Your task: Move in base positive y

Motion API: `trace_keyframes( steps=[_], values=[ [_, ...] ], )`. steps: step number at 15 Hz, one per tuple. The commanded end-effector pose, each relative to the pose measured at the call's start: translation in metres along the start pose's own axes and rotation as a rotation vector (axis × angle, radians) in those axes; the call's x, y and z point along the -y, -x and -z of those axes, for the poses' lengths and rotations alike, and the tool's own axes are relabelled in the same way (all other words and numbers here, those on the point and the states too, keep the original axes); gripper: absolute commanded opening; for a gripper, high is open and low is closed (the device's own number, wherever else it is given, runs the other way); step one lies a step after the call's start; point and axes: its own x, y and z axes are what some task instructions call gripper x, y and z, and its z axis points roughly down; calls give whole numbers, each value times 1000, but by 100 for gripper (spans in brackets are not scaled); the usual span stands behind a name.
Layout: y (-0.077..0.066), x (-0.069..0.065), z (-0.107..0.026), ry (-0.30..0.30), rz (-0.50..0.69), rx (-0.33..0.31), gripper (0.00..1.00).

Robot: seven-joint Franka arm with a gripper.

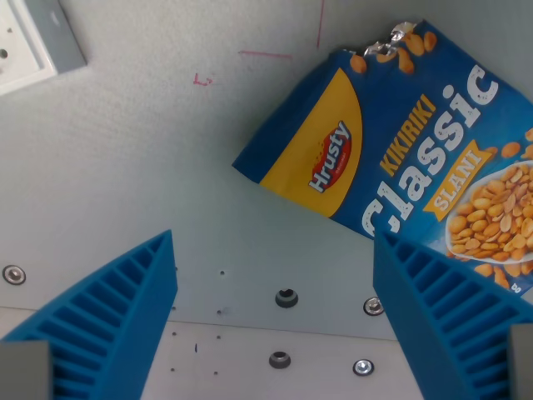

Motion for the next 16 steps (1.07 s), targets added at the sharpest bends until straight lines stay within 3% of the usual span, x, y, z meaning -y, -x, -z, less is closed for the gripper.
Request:
trace_keyframes(
  steps=[1, 16],
  values=[
    [-2, 5, 2, 1, 0, -6, 100],
    [-24, 80, 3, 1, 0, -6, 100]
  ],
)
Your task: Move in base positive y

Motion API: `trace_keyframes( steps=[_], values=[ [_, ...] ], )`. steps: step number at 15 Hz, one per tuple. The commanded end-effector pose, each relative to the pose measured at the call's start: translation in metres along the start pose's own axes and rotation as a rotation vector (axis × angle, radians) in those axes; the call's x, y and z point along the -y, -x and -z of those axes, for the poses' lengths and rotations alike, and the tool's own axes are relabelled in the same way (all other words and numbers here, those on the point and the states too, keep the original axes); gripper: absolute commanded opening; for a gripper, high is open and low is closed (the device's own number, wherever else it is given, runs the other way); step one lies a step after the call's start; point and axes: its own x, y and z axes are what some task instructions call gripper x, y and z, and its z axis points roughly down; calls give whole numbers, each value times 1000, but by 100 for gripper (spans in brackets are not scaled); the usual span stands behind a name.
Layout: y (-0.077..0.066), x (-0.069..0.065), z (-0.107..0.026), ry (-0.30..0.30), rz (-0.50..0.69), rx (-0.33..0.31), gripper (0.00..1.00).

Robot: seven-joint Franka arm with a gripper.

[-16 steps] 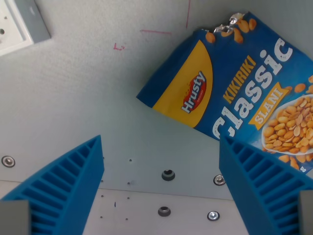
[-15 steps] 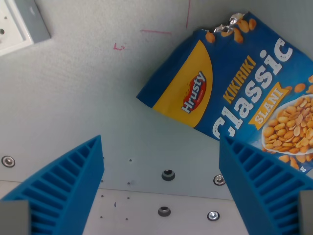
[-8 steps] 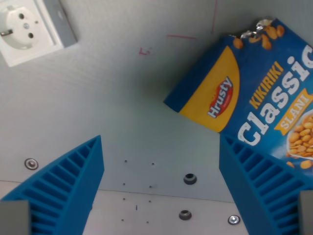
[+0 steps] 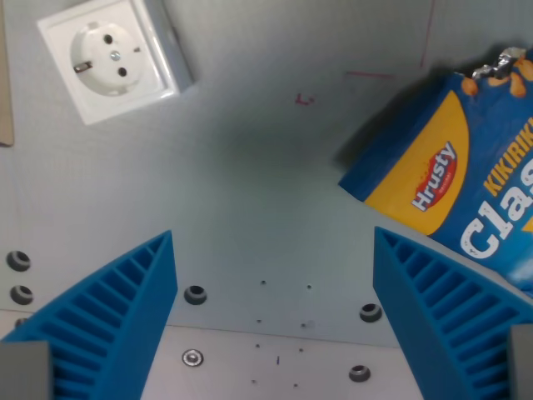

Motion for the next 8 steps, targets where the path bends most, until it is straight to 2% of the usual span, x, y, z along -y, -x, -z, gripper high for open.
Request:
trace_keyframes(
  steps=[1, 8],
  values=[
    [-10, 12, 0, 0, -16, 0, 100],
    [-22, 47, 0, 0, -16, 0, 100]
  ],
)
